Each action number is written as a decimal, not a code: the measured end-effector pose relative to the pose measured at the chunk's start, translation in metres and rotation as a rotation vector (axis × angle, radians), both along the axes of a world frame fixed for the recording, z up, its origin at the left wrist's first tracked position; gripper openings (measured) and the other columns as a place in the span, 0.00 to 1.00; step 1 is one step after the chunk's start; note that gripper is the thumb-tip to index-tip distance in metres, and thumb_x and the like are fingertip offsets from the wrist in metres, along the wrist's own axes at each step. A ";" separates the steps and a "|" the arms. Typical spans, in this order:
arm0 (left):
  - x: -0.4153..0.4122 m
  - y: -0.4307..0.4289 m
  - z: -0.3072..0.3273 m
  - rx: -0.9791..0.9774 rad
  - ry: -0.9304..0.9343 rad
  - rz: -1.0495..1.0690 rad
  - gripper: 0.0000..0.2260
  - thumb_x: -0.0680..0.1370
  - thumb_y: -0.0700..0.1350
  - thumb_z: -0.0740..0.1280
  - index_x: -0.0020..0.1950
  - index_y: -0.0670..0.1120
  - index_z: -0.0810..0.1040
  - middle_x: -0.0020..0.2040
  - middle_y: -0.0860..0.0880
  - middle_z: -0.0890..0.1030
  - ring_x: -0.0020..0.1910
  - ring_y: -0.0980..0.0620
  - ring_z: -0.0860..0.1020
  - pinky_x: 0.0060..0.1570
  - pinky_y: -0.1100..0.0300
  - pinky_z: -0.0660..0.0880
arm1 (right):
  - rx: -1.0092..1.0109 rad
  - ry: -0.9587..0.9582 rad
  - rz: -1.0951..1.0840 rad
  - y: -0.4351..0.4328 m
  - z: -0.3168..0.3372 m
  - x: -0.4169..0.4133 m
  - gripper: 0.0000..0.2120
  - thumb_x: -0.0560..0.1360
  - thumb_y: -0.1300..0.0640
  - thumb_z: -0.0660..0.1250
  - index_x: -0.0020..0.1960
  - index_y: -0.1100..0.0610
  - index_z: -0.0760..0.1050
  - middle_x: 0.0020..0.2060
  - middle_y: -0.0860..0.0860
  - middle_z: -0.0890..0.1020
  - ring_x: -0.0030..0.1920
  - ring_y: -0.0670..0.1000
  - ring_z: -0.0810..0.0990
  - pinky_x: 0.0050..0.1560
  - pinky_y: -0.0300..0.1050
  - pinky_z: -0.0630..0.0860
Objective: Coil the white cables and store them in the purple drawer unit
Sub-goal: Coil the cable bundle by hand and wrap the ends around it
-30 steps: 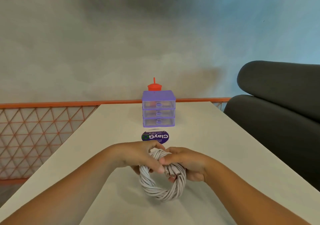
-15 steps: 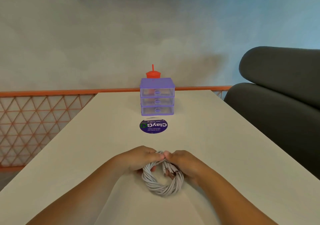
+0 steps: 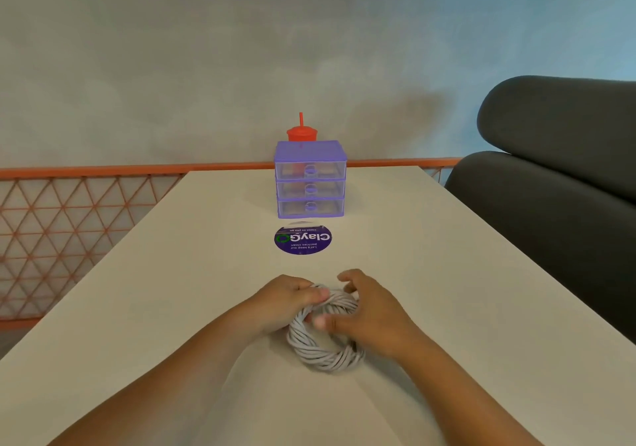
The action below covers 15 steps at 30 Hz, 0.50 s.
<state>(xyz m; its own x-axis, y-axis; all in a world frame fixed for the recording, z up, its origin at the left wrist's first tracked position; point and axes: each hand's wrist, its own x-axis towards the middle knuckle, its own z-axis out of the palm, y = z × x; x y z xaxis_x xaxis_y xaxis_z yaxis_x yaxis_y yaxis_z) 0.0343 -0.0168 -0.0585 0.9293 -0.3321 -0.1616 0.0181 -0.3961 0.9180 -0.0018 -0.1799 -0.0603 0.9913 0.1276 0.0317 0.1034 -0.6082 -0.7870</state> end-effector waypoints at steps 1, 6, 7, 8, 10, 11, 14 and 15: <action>0.000 -0.001 0.000 0.002 -0.012 0.042 0.14 0.74 0.51 0.68 0.38 0.41 0.79 0.34 0.46 0.80 0.35 0.50 0.76 0.41 0.58 0.72 | -0.173 -0.145 -0.042 0.004 0.001 -0.005 0.32 0.65 0.44 0.74 0.64 0.49 0.66 0.55 0.45 0.71 0.55 0.48 0.72 0.49 0.39 0.69; -0.006 -0.014 0.010 -0.025 -0.071 0.188 0.14 0.76 0.49 0.66 0.35 0.40 0.77 0.30 0.46 0.76 0.32 0.51 0.73 0.36 0.61 0.68 | -0.632 -0.592 -0.136 0.014 -0.007 -0.006 0.32 0.43 0.44 0.81 0.43 0.55 0.78 0.36 0.50 0.78 0.31 0.53 0.79 0.26 0.42 0.74; -0.008 -0.016 0.012 -0.034 -0.063 0.181 0.15 0.76 0.49 0.66 0.37 0.38 0.79 0.31 0.45 0.77 0.33 0.51 0.74 0.37 0.61 0.68 | -0.628 -0.579 -0.144 0.014 -0.005 -0.005 0.32 0.45 0.44 0.81 0.45 0.57 0.79 0.38 0.52 0.79 0.33 0.54 0.79 0.28 0.42 0.75; -0.010 -0.017 0.014 -0.032 -0.051 0.157 0.16 0.76 0.50 0.65 0.40 0.36 0.79 0.32 0.45 0.77 0.33 0.50 0.74 0.38 0.60 0.68 | -0.598 -0.535 -0.141 0.015 -0.001 -0.005 0.33 0.51 0.44 0.80 0.52 0.58 0.77 0.46 0.54 0.79 0.40 0.57 0.80 0.34 0.45 0.77; -0.013 -0.017 0.019 -0.025 -0.023 0.086 0.16 0.75 0.51 0.65 0.39 0.38 0.79 0.32 0.46 0.77 0.33 0.52 0.74 0.39 0.60 0.69 | -0.540 -0.427 -0.069 0.015 0.003 -0.003 0.32 0.68 0.46 0.71 0.67 0.54 0.66 0.61 0.53 0.71 0.57 0.58 0.74 0.50 0.46 0.73; -0.014 -0.016 0.023 -0.014 -0.001 0.051 0.15 0.75 0.51 0.65 0.36 0.40 0.78 0.32 0.47 0.77 0.32 0.53 0.74 0.38 0.60 0.69 | -0.519 -0.399 -0.016 0.013 0.004 -0.001 0.30 0.72 0.46 0.67 0.70 0.52 0.61 0.63 0.51 0.70 0.59 0.56 0.72 0.53 0.45 0.71; -0.012 -0.008 0.033 0.039 0.067 -0.014 0.14 0.72 0.56 0.67 0.34 0.48 0.80 0.33 0.48 0.78 0.35 0.51 0.75 0.41 0.59 0.70 | -0.508 -0.434 0.110 0.010 0.017 0.001 0.27 0.73 0.46 0.65 0.69 0.49 0.61 0.60 0.48 0.72 0.57 0.53 0.72 0.52 0.44 0.70; -0.012 -0.005 0.035 0.042 0.100 -0.046 0.15 0.69 0.60 0.68 0.36 0.49 0.81 0.36 0.47 0.79 0.38 0.50 0.75 0.44 0.57 0.70 | -0.469 -0.436 0.163 0.009 0.024 0.000 0.29 0.72 0.47 0.67 0.69 0.48 0.61 0.61 0.47 0.71 0.58 0.51 0.72 0.53 0.43 0.71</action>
